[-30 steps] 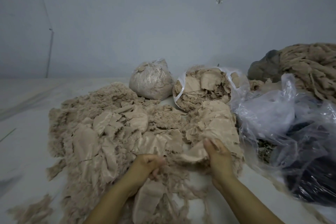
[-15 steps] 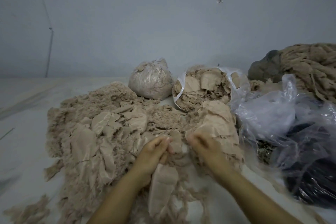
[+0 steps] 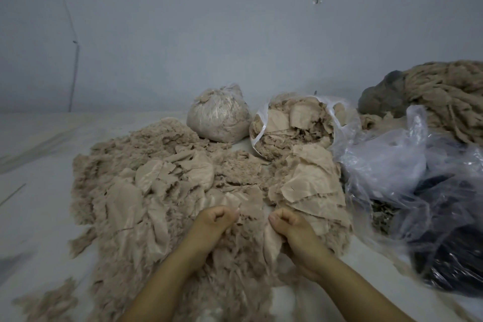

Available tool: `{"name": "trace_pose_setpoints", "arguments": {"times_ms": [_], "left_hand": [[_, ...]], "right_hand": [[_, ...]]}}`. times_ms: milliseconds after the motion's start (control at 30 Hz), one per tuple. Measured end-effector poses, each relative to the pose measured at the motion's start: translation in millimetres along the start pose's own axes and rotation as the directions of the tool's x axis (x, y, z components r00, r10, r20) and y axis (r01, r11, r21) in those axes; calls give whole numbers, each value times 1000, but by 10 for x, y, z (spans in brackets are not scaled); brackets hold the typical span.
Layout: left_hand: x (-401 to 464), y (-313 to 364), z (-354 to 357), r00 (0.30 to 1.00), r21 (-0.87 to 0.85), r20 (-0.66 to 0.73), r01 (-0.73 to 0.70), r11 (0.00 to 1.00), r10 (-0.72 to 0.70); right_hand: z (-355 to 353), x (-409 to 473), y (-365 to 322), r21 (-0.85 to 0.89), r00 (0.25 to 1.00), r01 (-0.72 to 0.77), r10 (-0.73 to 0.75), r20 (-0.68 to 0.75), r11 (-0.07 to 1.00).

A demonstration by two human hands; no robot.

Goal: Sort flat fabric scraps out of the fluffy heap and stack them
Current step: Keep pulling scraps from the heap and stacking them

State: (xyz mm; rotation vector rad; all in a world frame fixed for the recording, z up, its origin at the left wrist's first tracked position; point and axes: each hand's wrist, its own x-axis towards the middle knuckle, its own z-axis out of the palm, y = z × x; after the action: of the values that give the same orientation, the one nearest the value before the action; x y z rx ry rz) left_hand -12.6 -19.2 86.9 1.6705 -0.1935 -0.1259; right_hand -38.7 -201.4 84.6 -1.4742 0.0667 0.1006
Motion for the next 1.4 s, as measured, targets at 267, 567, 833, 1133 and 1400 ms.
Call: {"name": "trace_pose_setpoints", "arguments": {"times_ms": [267,567,833,1133,1400], "left_hand": [[24,-55,188,999,85,21,-50,995,48],[-32,-30,353,994,93,77,-79,993,72],[61,-29,181,973,114,-205,-82,990,104],[133,28,-82,902,78,-422,-57,995,85],[90,15,93,941,42,-331,-60,997,71]], "right_hand": [[44,-13,-9,-133,980,138,-155,-124,981],[152,-21,3,-125,975,190,-202,-89,974],[108,-154,228,-121,997,-2,11,81,993],[-34,-285,177,-474,937,-18,180,299,881],[184,-247,178,-245,962,-31,96,257,969]]}}
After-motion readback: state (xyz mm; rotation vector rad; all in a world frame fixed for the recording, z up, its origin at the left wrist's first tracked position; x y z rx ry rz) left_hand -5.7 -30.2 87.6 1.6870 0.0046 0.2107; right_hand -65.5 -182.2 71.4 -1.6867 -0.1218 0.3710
